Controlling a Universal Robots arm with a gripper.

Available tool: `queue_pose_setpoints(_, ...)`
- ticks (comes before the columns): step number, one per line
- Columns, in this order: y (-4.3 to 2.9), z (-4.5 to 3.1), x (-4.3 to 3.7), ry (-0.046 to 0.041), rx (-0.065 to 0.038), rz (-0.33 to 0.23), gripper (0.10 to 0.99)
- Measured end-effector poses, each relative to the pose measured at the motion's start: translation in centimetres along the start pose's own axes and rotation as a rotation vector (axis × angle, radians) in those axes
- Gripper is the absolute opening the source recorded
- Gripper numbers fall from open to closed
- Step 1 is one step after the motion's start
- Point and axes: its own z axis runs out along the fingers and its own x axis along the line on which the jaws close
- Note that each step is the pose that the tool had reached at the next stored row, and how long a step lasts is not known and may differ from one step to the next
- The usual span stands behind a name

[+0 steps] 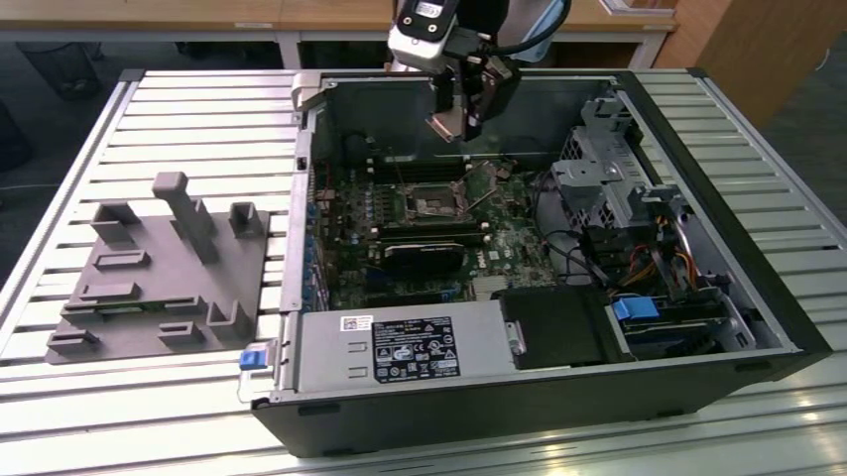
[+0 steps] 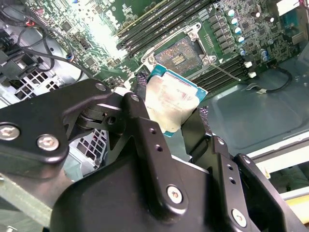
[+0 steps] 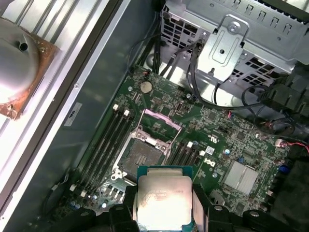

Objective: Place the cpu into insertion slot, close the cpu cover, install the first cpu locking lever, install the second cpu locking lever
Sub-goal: 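Place the cpu into insertion slot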

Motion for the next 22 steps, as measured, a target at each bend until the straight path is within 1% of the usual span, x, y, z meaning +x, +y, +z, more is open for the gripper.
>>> queue_pose_setpoints(2,0.00,0.02,0.00,-0.0014,0.000,0.014,0.537)
queue_pose_setpoints(12,-0.01,0.17,0.00,-0.0103,-0.002,0.115,0.537)
queue_pose_setpoints(19,-0.03,0.29,-0.01,-0.0155,-0.003,0.174,0.537)
queue_pose_setpoints(22,-0.03,0.35,-0.01,-0.0170,-0.003,0.190,0.537)
